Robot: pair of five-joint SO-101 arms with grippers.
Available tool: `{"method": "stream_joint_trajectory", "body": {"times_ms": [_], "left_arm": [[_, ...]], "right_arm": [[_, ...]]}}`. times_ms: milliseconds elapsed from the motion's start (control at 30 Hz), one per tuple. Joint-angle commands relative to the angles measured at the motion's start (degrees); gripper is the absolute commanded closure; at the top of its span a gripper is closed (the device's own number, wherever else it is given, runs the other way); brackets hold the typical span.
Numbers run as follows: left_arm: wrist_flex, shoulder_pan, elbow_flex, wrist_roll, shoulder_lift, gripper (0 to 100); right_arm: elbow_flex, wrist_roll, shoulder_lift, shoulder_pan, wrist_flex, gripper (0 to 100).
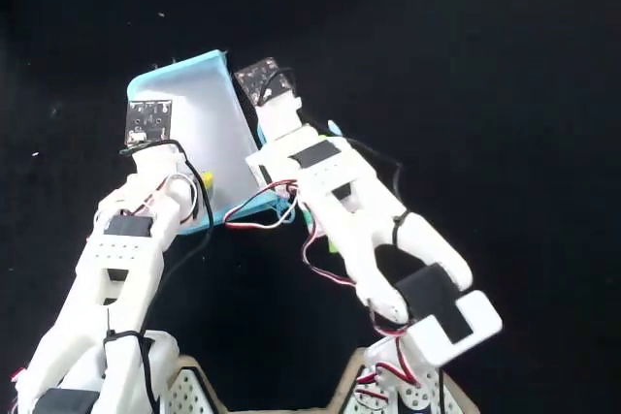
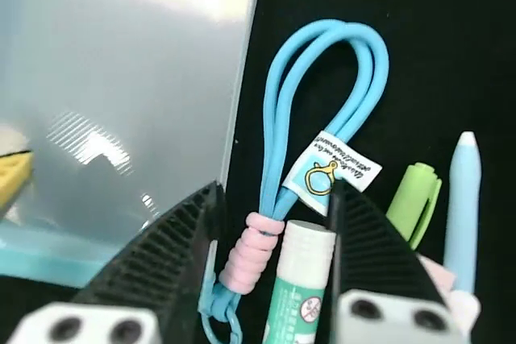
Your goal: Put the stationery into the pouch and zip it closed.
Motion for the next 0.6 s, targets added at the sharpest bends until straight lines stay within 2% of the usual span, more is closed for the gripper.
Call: {"method": "stream_joint_trajectory", "body": {"times_ms": [0, 133, 433, 500, 567], "left_arm": [[-0.70, -0.04, -1.71, -0.09, -0.79, 80], [-0.70, -0.04, -1.71, -0.09, -0.79, 80], [-0.70, -0.04, -1.71, -0.09, -0.79, 80], [-0.70, -0.04, -1.71, -0.09, -0.79, 80], [-0.70, -0.13, -1.71, -0.09, -0.79, 80]], "right_arm": [[-4.70, -2.99, 3.30, 2.29, -2.20, 74.1], [-10.86, -2.99, 10.59, 2.37, 0.18, 75.3], [-23.78, -2.90, 19.74, 1.58, 12.40, 75.7], [-25.01, -2.46, 20.26, 1.49, 13.71, 81.8], [-25.36, -2.37, 20.26, 2.02, 13.63, 94.9]]}}
